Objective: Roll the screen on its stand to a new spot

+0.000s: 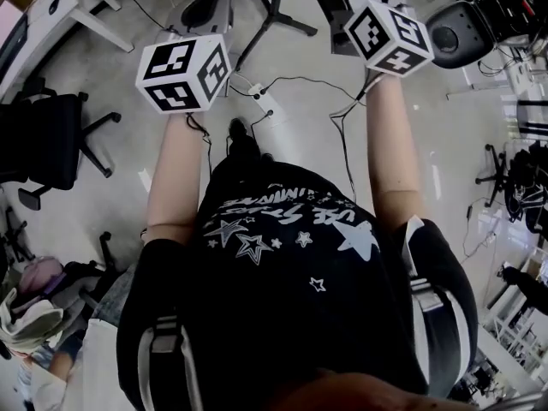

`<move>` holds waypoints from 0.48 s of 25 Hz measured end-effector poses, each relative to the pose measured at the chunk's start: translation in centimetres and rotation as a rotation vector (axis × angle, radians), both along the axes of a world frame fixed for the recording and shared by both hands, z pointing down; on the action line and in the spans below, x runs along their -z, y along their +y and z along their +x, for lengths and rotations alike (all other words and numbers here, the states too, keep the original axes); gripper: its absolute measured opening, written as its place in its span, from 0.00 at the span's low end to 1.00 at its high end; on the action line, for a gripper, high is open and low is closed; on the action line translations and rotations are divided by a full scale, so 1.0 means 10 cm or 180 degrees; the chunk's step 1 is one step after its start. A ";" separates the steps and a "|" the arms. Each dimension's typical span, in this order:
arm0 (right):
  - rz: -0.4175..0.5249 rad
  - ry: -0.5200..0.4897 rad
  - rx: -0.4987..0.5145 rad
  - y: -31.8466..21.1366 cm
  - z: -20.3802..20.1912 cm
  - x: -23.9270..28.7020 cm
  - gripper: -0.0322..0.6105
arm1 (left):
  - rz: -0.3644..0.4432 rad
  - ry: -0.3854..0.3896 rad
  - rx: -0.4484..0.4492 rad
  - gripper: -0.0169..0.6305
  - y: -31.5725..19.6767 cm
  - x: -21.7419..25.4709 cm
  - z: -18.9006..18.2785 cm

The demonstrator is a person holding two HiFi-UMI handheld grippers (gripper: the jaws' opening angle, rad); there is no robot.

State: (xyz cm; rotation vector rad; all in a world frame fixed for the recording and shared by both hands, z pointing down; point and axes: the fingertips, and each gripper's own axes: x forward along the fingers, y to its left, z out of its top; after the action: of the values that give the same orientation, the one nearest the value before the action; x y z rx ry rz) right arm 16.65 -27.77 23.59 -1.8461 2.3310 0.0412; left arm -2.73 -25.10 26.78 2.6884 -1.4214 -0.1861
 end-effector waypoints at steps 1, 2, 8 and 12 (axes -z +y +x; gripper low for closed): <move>-0.0005 0.0012 -0.0001 0.04 0.00 0.00 0.39 | 0.0001 0.0001 0.0000 0.04 0.05 0.00 0.01; -0.0002 0.0017 -0.0005 0.07 -0.01 0.00 0.39 | 0.0008 -0.0010 0.0003 0.04 0.10 0.00 0.02; 0.0060 0.0009 -0.0006 0.34 -0.02 -0.04 0.39 | 0.0044 -0.0056 0.0037 0.04 0.37 0.01 0.02; 0.0062 0.0076 -0.0021 0.42 -0.11 -0.05 0.39 | 0.0038 -0.0073 0.0024 0.04 0.47 0.00 0.04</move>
State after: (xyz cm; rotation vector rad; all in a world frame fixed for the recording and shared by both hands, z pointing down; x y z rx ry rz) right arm 15.59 -23.61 24.05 -1.8545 2.3316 0.0870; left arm -2.34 -20.39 26.75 2.7036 -1.4413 -0.1653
